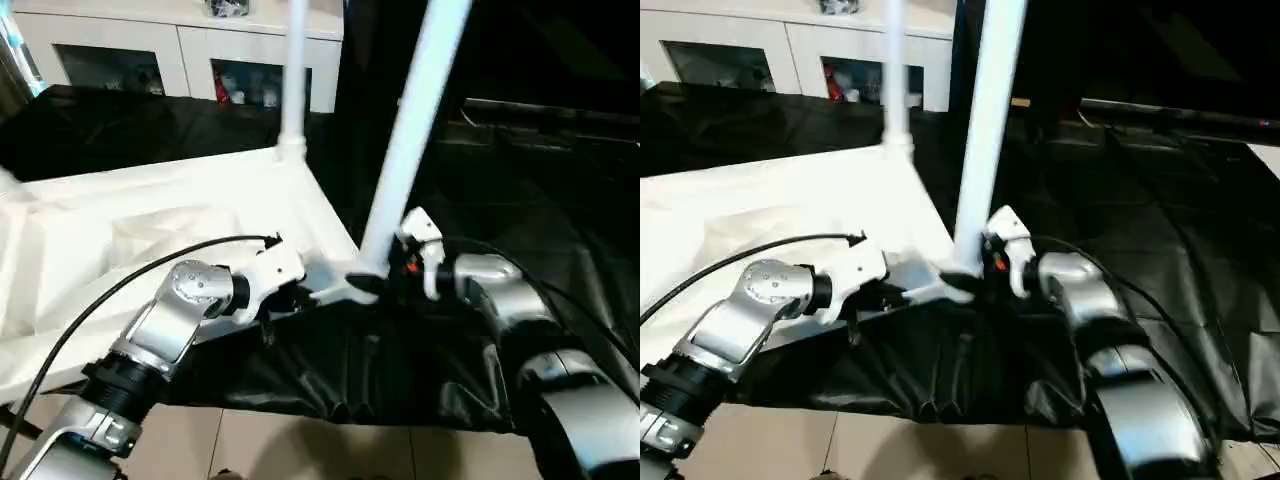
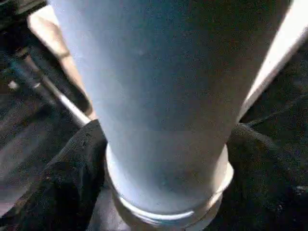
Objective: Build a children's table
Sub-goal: Rotate leg to tighten
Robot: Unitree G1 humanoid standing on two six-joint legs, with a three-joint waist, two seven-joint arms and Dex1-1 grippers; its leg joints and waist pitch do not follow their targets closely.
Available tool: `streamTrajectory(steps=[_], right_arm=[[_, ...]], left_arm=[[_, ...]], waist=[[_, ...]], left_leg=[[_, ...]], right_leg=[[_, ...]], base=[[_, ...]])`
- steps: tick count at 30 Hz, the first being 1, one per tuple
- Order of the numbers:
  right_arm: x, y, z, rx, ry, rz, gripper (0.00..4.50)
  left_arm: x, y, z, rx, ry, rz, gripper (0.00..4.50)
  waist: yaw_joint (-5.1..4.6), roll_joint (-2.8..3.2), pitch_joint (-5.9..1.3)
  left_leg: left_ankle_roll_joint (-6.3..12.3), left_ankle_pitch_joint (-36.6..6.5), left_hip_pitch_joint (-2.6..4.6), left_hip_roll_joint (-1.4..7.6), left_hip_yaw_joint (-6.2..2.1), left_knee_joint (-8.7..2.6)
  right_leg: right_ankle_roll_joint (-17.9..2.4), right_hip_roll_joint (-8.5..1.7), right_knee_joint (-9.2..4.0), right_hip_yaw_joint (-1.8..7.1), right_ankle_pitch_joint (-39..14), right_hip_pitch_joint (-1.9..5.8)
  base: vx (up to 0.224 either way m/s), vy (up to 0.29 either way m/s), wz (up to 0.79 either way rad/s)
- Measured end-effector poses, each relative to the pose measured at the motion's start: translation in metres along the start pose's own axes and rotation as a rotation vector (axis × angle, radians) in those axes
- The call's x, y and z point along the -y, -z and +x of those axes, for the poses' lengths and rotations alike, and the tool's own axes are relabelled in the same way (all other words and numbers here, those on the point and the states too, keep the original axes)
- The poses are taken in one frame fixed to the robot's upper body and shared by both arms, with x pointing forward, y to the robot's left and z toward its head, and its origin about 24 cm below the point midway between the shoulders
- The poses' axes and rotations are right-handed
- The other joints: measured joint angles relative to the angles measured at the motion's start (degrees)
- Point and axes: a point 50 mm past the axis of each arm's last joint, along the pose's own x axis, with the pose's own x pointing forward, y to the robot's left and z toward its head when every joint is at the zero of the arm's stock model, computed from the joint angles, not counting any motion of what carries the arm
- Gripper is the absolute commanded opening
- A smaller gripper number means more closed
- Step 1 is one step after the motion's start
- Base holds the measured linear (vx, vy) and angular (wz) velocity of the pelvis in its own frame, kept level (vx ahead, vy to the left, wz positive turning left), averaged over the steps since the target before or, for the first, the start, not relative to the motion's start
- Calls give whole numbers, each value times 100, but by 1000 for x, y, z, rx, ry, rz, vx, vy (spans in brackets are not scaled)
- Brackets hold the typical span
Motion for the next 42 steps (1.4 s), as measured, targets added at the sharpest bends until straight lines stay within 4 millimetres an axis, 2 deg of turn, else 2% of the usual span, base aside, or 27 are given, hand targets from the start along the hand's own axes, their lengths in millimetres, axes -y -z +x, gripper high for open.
streamTrajectory(steps=[4, 5, 9, 16, 19, 25, 31, 34, 35, 36, 38, 40, 42], right_arm=[[-5, 3, -5, -25, -72, -24, 355], [-6, 4, -5, -25, -82, -26, 331], [-9, 3, -5, -30, -105, -35, 302], [-9, 2, -4, -34, -103, -31, 279], [-10, 2, 4, -19, -41, -7, 278], [-2, 3, 26, 60, 267, 120, 277], [0, 3, 26, 61, 288, 125, 277], [1, 0, 40, 98, 419, 184, 277], [3, -2, 43, 109, 478, 202, 333], [4, -2, 43, 110, 498, 205, 347], [3, -3, 44, 125, 497, 220, 347], [4, -3, 43, 128, 492, 222, 381], [4, -3, 42, 129, 472, 218, 394]], left_arm=[[4, 3, -3, 11, 49, 4, 0], [4, 4, -4, 12, 56, 7, 0], [5, 4, -5, 18, 68, 6, 0], [5, 5, -5, 23, 65, -4, 0], [2, 6, -3, 21, 11, -35, 0], [-6, 0, 16, 17, -161, -130, 0], [-6, -1, 18, 18, -173, -141, 0], [-10, -6, 27, 16, -244, -168, 0], [-10, -10, 33, 16, -267, -171, 0], [-10, -12, 35, 18, -275, -171, 0], [-9, -12, 36, 17, -281, -170, 0], [-9, -12, 36, 17, -281, -168, 0], [-9, -12, 36, 16, -279, -165, 0]], waist=[[-8, 3, -2], [-13, 5, -3], [-15, 6, -4], [-20, 7, -5], [-37, 10, -6], [-104, 10, -9], [-104, 12, -11], [-124, 15, -12], [-126, 15, -12], [-126, 15, -12], [-125, 15, -12], [-120, 17, -13], [-119, 24, -14]], left_leg=[[0, 0, 2, 0, 1, 0], [0, 0, 4, 0, 1, 0], [0, 0, 13, 1, -1, 0], [0, 0, 17, 0, -1, -1], [0, 0, 30, 0, -2, 0], [-4, 2, 46, -2, -4, 10], [-3, 2, 45, -2, -4, -5], [-4, 2, 45, -2, -4, 3], [-4, 3, 42, -4, -3, 7], [-3, 2, 42, -6, -3, 7], [-2, 1, 39, -7, -3, 3], [-2, 1, 38, -6, -3, -4], [-2, 1, 38, -6, -3, -7]], right_leg=[[0, 0, 0, 1, 0, 1], [0, 0, 1, 1, 0, 1], [0, 0, 2, 2, 0, 10], [1, 0, 2, 3, -1, 13], [1, 0, 4, 6, 0, 24], [30, 0, 1, 10, -17, 40], [21, 1, 2, 6, -12, 42], [23, 0, 2, 9, -13, 40], [25, -3, 0, 10, -14, 39], [26, -5, -2, 11, -15, 41], [25, -6, -3, 11, -14, 40], [18, -5, -2, 9, -10, 39], [13, -4, -2, 6, -8, 38]], base=[[0, 0, 0], [0, 0, 0], [0, 0, 0], [0, 0, 0], [0, 0, 0], [0, 0, 0], [0, 0, 0], [0, 0, 0], [0, 0, 0], [0, 0, 0], [0, 0, 0], [0, 0, 0], [0, 0, 0]])
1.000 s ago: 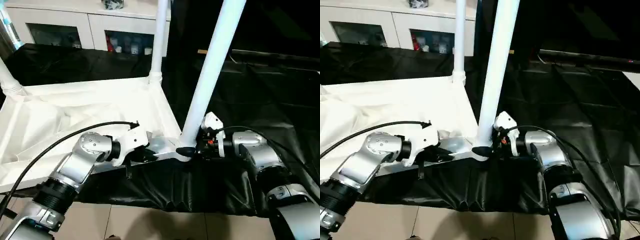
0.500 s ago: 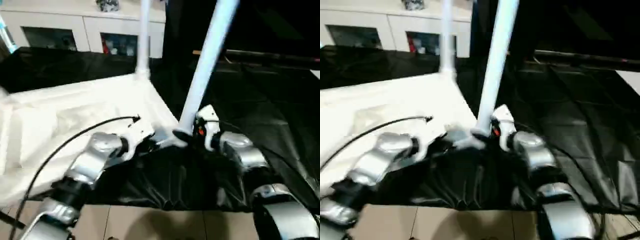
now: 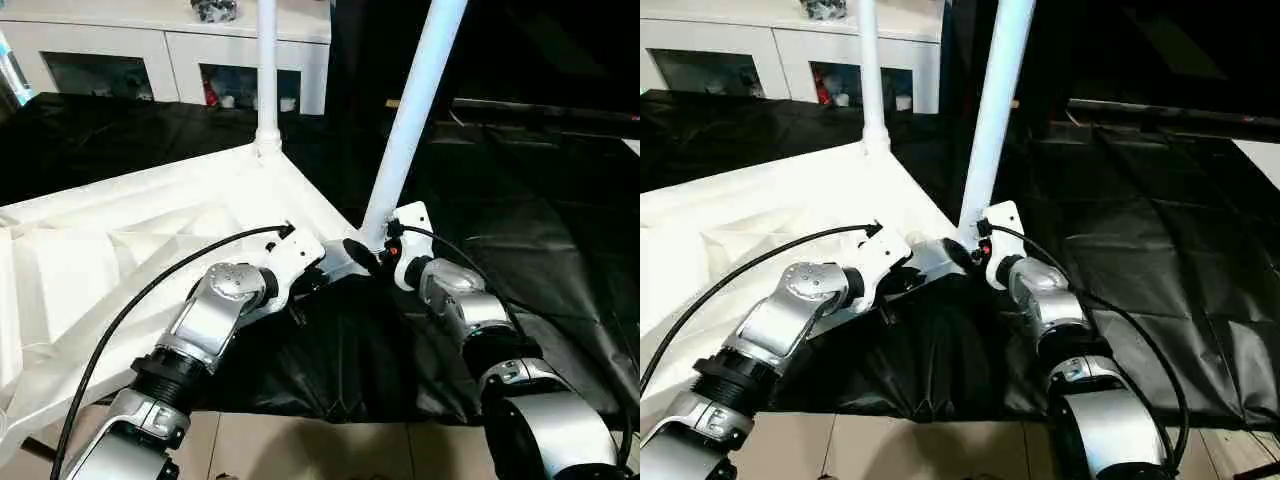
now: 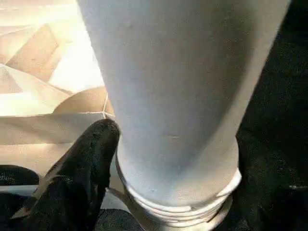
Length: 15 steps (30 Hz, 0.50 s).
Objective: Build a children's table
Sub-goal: Rotate leg to tighten
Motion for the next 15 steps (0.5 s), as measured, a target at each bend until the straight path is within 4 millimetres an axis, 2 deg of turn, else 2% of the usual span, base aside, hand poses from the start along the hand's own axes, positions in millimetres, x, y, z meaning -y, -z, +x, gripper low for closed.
streamTrajectory(steps=[2, 4, 12, 15], right_arm=[[0, 0, -1, -1, -23, -5, 400], [1, -1, -2, -6, -43, -22, 437], [11, -1, -25, -52, -259, -157, 437], [15, -2, -35, -69, -338, -196, 437]], left_arm=[[0, 0, -1, 0, 5, 6, 0], [-1, 1, -2, 2, 13, 13, 0], [-1, 11, -20, 15, 131, 83, 0], [1, 14, -27, 19, 202, 117, 0]], waist=[[1, 6, 2], [-1, 12, 5], [11, 18, 7], [63, 20, 8]], left_leg=[[0, 0, -2, 0, -1, -1], [0, 0, -2, 0, -1, 0], [0, 0, -3, 2, -4, 0], [0, 0, -4, 2, -4, 1]], right_leg=[[-2, 0, -1, -2, 1, 0], [-3, 0, -1, -1, 2, 0], [-3, 1, 0, -4, 2, 0], [-2, 1, -1, -4, 1, 2]], base=[[0, 0, 0], [0, 0, 0], [0, 0, 0], [0, 0, 0]])
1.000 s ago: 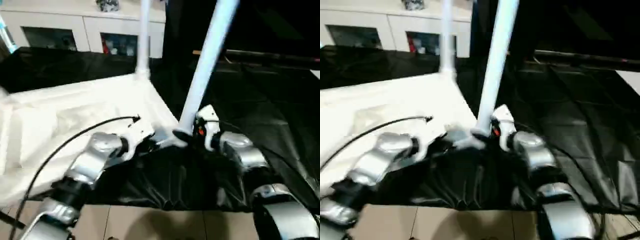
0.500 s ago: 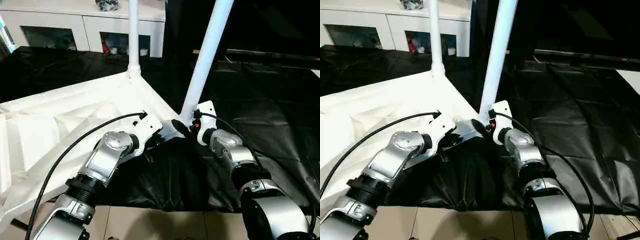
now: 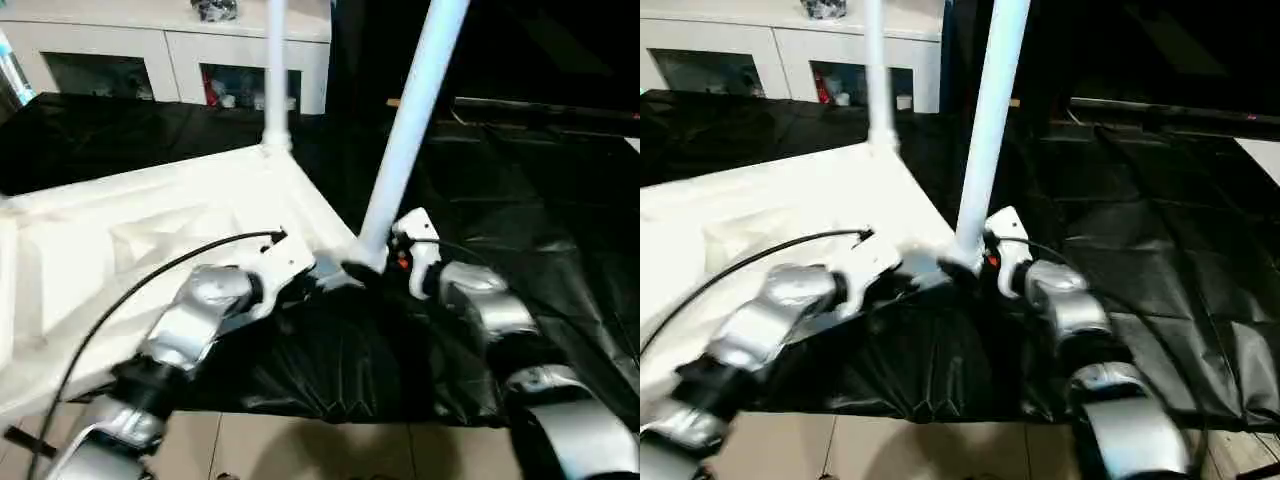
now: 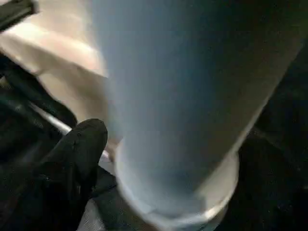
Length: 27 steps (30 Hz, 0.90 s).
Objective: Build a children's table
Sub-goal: Rotate leg to tighten
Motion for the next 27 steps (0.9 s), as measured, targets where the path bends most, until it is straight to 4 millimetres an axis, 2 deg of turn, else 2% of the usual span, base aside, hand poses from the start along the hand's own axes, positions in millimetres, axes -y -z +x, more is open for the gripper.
streamTrajectory(steps=[6, 10, 11, 13, 16, 19, 20, 27], right_arm=[[2, -8, -16, -8, -112, -64, 437], [-3, 2, -27, -49, -196, -56, 437], [-5, 5, -28, -64, -220, -51, 409], [-6, 7, -29, -74, -232, -48, 409], [-7, 7, -28, -79, -238, -56, 372], [-7, 7, -27, -84, -233, -62, 363], [-7, 6, -27, -85, -233, -66, 338], [-8, 5, -26, -83, -233, -72, 288]], left_arm=[[0, 4, -9, -5, 69, 24, 0], [0, 5, -13, -7, 100, 37, 0], [0, 5, -14, -7, 107, 35, 0], [0, 6, -15, -8, 117, 34, 0], [1, 6, -15, -8, 127, 35, 0], [1, 6, -16, -8, 134, 36, 0], [1, 6, -16, -8, 136, 36, 0], [1, 7, -17, -9, 139, 35, 0]], waist=[[28, 4, 2], [34, 3, 2], [33, 3, 2], [31, 3, 2], [33, 2, 2], [40, 2, 2], [42, 2, 2], [47, -1, 1]], left_leg=[[0, 0, 0, 0, 1, 4], [1, -1, -4, 0, 1, 3], [1, -1, -3, 1, 2, 3], [1, 0, -3, 1, 2, 4], [1, 0, -2, 1, 1, 5], [1, 0, -3, 1, 1, 5], [1, 0, -4, 1, 1, 5], [1, 0, -4, 1, 2, 5]], right_leg=[[-1, 0, 0, 1, 0, 2], [2, 0, 0, 0, -1, 0], [2, 0, 0, 0, -1, 0], [1, 0, 0, 0, -1, 0], [3, 0, 1, 0, -2, 1], [4, 0, 1, 0, -2, 1], [4, 0, 0, 0, -2, 1], [7, 0, 1, -1, -5, 1]], base=[[0, 0, 0], [0, 0, 0], [0, 0, 0], [0, 0, 0], [0, 0, 0], [0, 0, 0], [0, 0, 0], [0, 0, 0]])
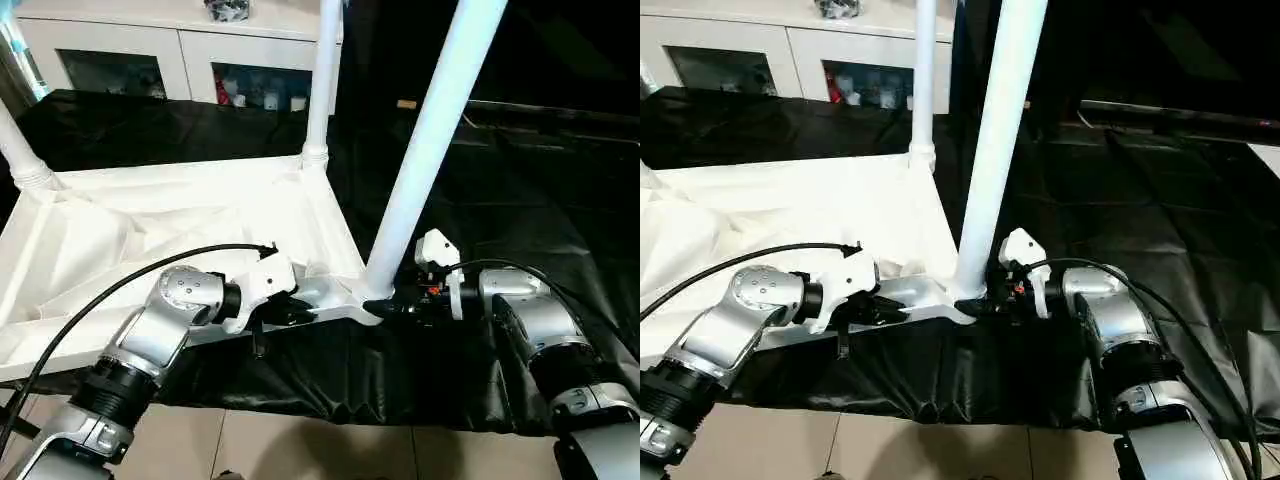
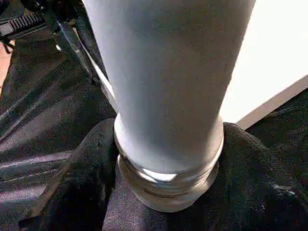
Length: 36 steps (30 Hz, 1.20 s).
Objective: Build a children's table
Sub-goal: Rotate leg to tighten
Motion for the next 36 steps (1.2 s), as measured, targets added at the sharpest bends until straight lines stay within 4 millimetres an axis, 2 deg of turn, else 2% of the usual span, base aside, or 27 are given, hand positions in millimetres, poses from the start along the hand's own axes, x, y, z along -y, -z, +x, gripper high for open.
streamTrajectory(steps=[8, 13, 15, 20, 22, 23, 24, 26, 29, 30, 32, 36], right_arm=[[-5, 5, 9, 24, 32, 25, 275], [3, 9, 27, 110, 316, 132, 274], [8, 5, 39, 142, 449, 187, 274], [13, -5, 63, 177, 654, 266, 274], [13, -6, 66, 187, 691, 263, 274], [12, -7, 66, 197, 698, 262, 308], [13, -7, 66, 203, 699, 265, 308], [13, -7, 65, 215, 691, 274, 343], [13, -6, 61, 221, 647, 265, 352], [13, -6, 60, 221, 640, 263, 376], [14, -4, 57, 216, 615, 252, 387], [13, 2, 38, 165, 496, 162, 411]], left_arm=[[2, 1, 3, 5, -20, -11, 0], [-7, -5, 21, 7, -173, -81, 0], [-13, -10, 31, -2, -250, -118, 0], [-17, -18, 44, -8, -346, -171, 0], [-17, -20, 46, -8, -359, -168, 0], [-17, -20, 46, -8, -362, -163, 0], [-17, -21, 47, -8, -361, -160, 0], [-17, -22, 46, -6, -359, -157, 0], [-16, -21, 45, -3, -351, -154, 0], [-16, -21, 45, -3, -349, -152, 0], [-16, -21, 44, -3, -341, -146, 0], [-9, -18, 37, 11, -262, -109, 0]], waist=[[-21, -7, -5], [-58, -7, -7], [-98, -6, -8], [-145, 3, -12], [-144, 9, -15], [-143, 10, -16], [-138, 10, -16], [-124, 11, -16], [-118, 23, -11], [-117, 27, -10], [-113, 31, -9], [-69, 46, -7]], left_leg=[[0, 1, 6, 0, -1, 3], [-1, 1, 23, -2, -3, 19], [-1, 1, 24, -3, -2, 23], [-1, 1, 14, -2, -4, 19], [0, -1, 12, -3, -3, 12], [1, -3, 8, -4, -2, 3], [2, -4, 5, -5, -2, -2], [3, -4, 3, -5, 1, -12], [3, -4, 2, -4, 1, -14], [2, -3, 3, -4, 1, -14], [2, -3, 4, -4, 0, -13], [2, -3, 4, -3, 1, -13]], right_leg=[[3, 0, 1, 2, -2, 5], [21, -2, 3, 9, -12, 17], [21, -2, 2, 10, -12, 14], [20, -2, 2, 8, -11, 6], [20, -2, 0, 8, -10, 6], [17, -2, -3, 9, -9, 3], [2, -2, -2, 8, 0, 2], [1, -1, -3, 6, -2, -1], [0, -1, -3, 4, -2, -2], [0, -1, -3, 4, -2, -2], [0, -1, -3, 4, -2, -1], [0, -1, -3, 2, -2, 0]], base=[[0, 0, 0], [0, 0, 0], [0, 0, 0], [0, 0, 0], [0, 0, 0], [0, 0, 0], [0, 0, 0], [0, 0, 0], [0, 0, 0], [0, 0, 0], [0, 0, 0], [0, 0, 0]])
